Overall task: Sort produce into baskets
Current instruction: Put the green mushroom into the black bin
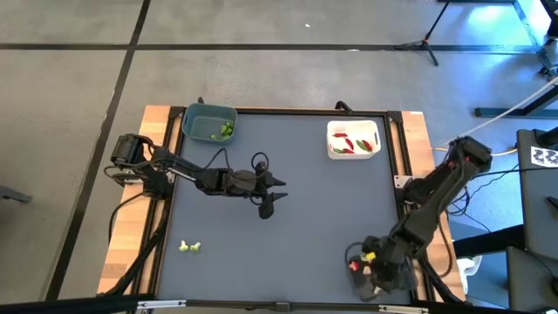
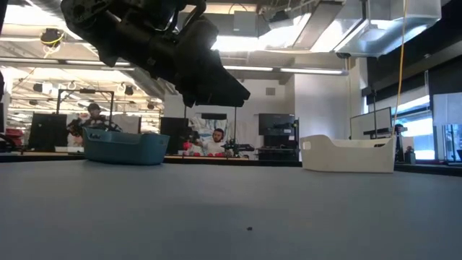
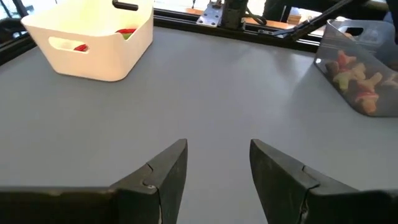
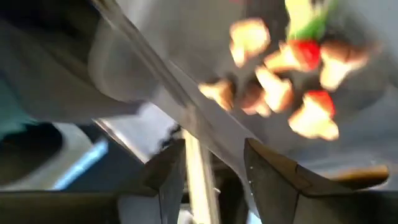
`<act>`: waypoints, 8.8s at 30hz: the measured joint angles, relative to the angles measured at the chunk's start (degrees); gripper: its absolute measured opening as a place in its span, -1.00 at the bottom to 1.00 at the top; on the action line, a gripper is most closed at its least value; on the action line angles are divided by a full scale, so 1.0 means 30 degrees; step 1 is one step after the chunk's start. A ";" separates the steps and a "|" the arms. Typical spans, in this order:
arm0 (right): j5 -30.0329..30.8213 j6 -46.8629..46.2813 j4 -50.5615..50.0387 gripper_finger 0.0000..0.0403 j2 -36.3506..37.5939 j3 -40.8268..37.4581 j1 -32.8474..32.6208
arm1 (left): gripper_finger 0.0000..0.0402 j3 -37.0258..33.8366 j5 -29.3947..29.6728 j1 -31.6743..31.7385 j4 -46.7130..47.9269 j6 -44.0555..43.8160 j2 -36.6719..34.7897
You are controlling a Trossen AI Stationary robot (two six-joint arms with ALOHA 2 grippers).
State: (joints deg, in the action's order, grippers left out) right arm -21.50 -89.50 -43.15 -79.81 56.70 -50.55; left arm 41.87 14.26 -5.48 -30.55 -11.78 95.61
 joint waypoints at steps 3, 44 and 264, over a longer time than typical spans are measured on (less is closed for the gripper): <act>0.1752 0.0116 -0.0040 -0.18 0.1111 0.0458 0.0605 | -0.15 0.0000 -0.0007 -0.0266 -0.0007 0.0479 0.0000; 1.5271 2.7768 1.3402 -0.18 -0.0877 0.1474 0.7855 | -0.15 0.4377 -0.0036 -0.8327 2.3353 -0.7242 -0.6762; 0.6031 0.0857 -0.1834 -0.63 -0.2637 0.1467 -0.3387 | -0.19 0.4605 -0.2949 -1.3215 3.0024 -1.7007 -0.5394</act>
State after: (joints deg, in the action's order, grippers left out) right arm -3.40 -86.93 -48.65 -87.72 61.10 -60.71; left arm 55.68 5.41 -45.13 59.53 -62.80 79.43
